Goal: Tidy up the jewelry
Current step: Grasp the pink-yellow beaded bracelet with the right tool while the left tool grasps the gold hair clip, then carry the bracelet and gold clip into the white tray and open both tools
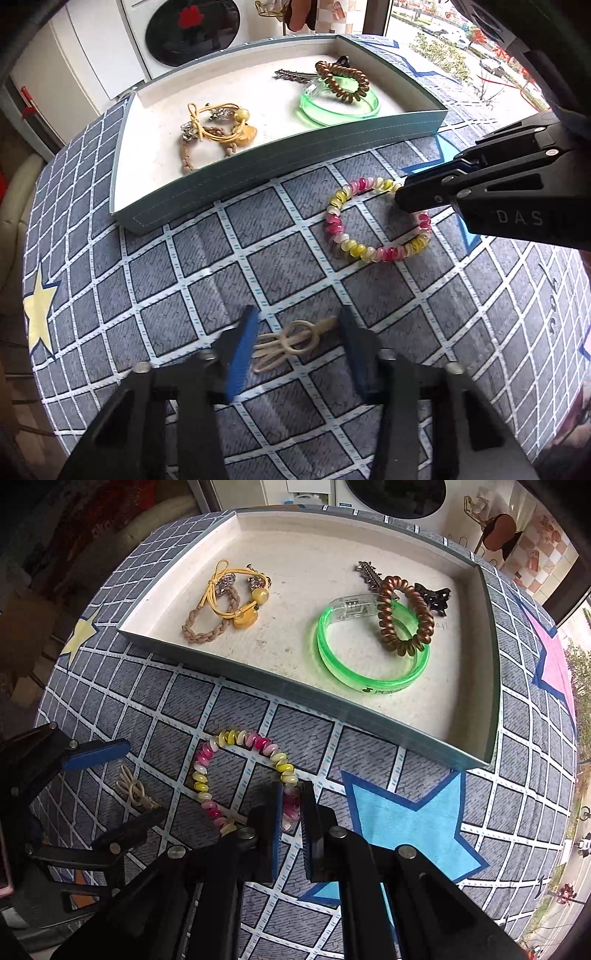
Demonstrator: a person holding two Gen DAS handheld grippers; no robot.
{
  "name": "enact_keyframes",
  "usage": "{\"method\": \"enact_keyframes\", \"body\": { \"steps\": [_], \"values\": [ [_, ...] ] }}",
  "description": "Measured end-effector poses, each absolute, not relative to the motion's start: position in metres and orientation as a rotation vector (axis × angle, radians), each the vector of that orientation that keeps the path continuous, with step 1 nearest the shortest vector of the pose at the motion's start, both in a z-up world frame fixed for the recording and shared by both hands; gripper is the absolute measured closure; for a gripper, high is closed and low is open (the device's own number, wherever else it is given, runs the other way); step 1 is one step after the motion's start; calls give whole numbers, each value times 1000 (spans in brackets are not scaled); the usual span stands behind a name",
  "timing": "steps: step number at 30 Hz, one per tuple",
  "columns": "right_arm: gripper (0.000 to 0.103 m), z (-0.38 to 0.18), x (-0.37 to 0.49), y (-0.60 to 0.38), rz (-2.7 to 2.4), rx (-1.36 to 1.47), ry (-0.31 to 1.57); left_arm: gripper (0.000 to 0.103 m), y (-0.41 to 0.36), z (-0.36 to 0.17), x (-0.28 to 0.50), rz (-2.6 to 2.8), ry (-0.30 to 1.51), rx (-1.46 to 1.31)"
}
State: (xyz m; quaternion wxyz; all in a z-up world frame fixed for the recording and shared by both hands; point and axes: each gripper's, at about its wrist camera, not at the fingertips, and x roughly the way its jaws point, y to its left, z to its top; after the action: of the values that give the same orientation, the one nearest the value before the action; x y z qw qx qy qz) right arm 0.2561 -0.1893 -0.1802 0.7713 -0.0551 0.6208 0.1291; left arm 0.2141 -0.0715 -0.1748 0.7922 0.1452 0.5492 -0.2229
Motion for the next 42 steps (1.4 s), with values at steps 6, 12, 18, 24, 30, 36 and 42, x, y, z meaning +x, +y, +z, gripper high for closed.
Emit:
{"method": "enact_keyframes", "body": {
  "steps": [6,12,18,24,30,36,42],
  "values": [
    [94,-177,253,-201,264,-26,1352,61,-60,-174,212,-420,1218,143],
    [94,-164,243,-209,272,8,1334,61,-40,-166,202,-372,1236,-32],
    [94,-151,237,-212,274,47,1320,61,-33,-155,190,-360,1224,-65],
    [94,-137,231,-216,278,78,1307,61,-29,-140,192,-340,1200,-78],
    [94,-122,231,-217,278,82,1282,61,-30,-125,204,-321,1169,-89],
    [94,-103,241,-223,276,102,1247,61,-35,-110,226,-308,1139,-91],
    [94,-88,259,-226,272,101,1211,61,-43,-100,250,-310,1109,-92]
  ]
}}
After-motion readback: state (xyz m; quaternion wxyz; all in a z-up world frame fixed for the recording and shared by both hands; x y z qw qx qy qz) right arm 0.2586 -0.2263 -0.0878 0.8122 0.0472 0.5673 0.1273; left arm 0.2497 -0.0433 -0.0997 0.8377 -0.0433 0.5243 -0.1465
